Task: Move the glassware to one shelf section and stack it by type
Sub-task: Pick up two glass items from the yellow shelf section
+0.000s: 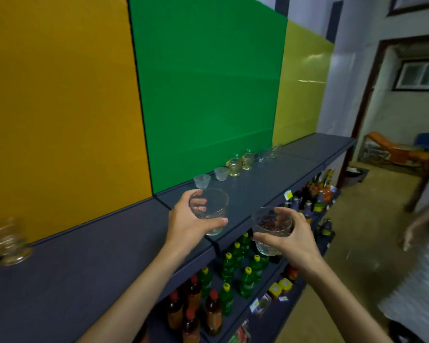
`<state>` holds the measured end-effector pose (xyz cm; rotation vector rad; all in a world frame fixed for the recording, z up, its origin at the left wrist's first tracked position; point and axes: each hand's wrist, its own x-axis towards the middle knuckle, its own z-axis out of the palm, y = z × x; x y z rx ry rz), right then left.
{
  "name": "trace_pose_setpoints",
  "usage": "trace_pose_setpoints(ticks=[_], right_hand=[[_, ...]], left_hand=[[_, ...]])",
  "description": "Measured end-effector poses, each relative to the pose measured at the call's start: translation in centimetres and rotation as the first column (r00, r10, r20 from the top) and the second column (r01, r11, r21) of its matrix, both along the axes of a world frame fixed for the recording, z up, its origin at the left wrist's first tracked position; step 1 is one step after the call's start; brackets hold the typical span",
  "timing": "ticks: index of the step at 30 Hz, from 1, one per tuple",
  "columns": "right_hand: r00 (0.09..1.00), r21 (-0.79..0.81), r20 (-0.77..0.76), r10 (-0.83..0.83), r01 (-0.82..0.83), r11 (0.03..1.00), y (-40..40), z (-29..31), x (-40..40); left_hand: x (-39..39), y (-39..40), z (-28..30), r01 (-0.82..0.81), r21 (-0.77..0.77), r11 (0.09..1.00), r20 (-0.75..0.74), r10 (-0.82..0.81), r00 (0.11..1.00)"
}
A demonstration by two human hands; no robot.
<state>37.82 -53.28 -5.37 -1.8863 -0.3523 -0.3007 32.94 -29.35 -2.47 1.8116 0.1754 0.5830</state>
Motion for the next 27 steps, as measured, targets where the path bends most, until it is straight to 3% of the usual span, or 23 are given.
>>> trace_pose_setpoints(ticks=[12, 27], right_hand=[[0.997, 0.023, 0.011, -0.081, 0.081, 0.996, -11.3, -2.2, 13.3], [0.995, -0.060, 0.062, -0.072, 0.076, 0.995, -21.1, -1.4, 41.0]], left_hand=[[15.7, -11.3, -1.1, 0.077, 0.054, 0.996, -0.006, -0.077, 0.997], [43.1, -20.1, -1.5, 0.034, -0.004, 0.999, -0.001, -0.034, 0.999]])
